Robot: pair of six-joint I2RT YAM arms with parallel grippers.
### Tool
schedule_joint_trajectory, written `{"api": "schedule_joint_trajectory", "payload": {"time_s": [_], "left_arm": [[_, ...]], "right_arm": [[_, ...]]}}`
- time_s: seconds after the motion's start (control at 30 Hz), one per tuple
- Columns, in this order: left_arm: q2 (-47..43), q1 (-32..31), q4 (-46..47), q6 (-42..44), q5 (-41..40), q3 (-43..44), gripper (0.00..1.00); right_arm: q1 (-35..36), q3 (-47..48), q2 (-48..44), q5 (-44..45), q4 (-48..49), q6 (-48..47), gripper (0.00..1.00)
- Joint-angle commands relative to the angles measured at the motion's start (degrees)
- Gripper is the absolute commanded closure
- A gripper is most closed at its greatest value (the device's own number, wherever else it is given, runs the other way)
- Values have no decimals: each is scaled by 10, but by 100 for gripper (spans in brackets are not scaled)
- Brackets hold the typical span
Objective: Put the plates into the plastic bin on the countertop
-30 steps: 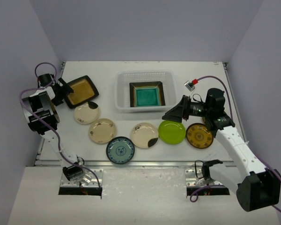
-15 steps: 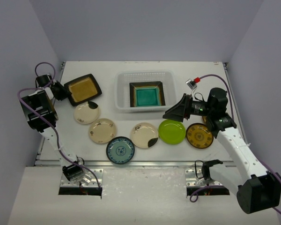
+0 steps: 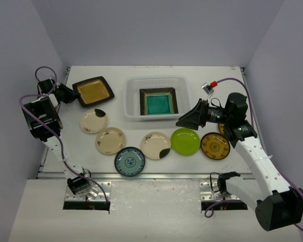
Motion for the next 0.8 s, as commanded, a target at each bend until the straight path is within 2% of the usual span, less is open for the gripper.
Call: {"api": "schedule_joint_trajectory", "payload": {"time_s": [0.0, 0.27, 0.57, 0.77], "left_arm": [[-29, 4, 129, -140, 99, 32, 100], [-82, 4, 195, -176, 106, -14, 100], [-164, 11, 276, -270, 117, -61, 100], [-282, 12, 247, -256, 77, -91, 100]], "right_arm": [[0, 26, 1, 11, -2, -13, 1], [0, 35, 3, 40, -20, -18, 1], [0, 56, 19, 59, -34, -26, 1], [0, 76, 25, 84, -62, -39, 1]]}}
